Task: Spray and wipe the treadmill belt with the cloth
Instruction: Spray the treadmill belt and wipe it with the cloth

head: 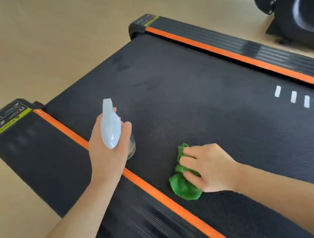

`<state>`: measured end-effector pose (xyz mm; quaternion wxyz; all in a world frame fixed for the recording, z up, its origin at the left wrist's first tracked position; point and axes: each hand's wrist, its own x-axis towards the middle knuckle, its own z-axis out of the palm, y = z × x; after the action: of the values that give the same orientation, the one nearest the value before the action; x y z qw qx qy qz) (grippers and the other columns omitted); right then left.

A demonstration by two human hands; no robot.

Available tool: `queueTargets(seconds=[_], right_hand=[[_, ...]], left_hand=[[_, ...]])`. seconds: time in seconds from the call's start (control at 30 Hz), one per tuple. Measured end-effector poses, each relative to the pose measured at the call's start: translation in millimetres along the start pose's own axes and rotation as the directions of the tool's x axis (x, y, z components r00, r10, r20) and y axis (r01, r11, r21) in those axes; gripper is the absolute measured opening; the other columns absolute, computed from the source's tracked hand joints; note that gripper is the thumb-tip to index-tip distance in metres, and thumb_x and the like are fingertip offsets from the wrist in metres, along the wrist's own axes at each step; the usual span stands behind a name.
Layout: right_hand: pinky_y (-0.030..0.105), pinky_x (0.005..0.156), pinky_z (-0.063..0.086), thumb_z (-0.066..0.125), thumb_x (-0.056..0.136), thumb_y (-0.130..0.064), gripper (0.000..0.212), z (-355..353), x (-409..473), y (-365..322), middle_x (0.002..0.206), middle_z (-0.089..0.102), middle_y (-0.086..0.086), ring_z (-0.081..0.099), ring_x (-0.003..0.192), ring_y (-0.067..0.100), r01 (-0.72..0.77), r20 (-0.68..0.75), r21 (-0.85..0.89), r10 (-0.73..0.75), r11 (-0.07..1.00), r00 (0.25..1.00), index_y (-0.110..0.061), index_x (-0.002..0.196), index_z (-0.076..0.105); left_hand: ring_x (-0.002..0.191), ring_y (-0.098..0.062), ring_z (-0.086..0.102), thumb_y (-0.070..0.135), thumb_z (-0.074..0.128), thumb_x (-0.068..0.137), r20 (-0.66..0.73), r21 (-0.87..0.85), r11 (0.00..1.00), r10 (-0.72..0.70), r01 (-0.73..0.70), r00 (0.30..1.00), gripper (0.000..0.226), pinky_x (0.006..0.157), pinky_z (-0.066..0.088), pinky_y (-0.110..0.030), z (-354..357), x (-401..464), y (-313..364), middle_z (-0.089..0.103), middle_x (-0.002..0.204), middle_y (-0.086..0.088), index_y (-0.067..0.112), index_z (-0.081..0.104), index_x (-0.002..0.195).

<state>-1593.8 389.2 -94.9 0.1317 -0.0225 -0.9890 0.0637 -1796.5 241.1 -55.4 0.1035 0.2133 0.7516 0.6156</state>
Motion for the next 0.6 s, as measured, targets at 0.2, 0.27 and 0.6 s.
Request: queueTargets(seconds=[0.2,0.27,0.6], right_hand=[[0.031,0.057,0.033,0.047,0.095,-0.036,0.023,43,145,59,0.079,0.048,-0.004,0.057,0.07,0.029,-0.5,-0.167,-0.038,0.488,0.865,0.857,-0.016,0.088,0.056],[0.032,0.058,0.031,0.048,0.096,-0.035,0.021,49,163,55,0.08,0.045,-0.005,0.056,0.072,0.028,-0.551,-0.153,-0.017,0.543,0.834,0.826,-0.016,0.09,0.055],[0.027,0.05,0.035,0.061,0.088,-0.028,0.016,-10,-21,-38,0.075,0.044,-0.008,0.04,0.061,0.015,-0.13,0.025,0.092,0.129,0.987,0.991,-0.02,0.076,0.053]], left_hand=[[0.108,-0.008,0.065,0.028,0.072,0.096,0.004,0.021,0.998,0.056,-0.056,0.998,0.035,0.101,0.055,-0.037,0,7,-11,0.067,0.107,0.025,0.055,0.058,0.111],[0.106,-0.009,0.065,0.027,0.073,0.096,0.008,0.032,0.998,0.056,-0.056,0.998,0.036,0.099,0.056,-0.039,-1,8,-12,0.067,0.106,0.023,0.055,0.057,0.111],[0.109,-0.02,0.065,0.047,0.071,0.09,0.039,-0.002,1.0,0.007,-0.007,0.999,0.041,0.1,0.058,-0.052,-2,8,-14,0.067,0.111,0.014,0.035,0.062,0.128]])
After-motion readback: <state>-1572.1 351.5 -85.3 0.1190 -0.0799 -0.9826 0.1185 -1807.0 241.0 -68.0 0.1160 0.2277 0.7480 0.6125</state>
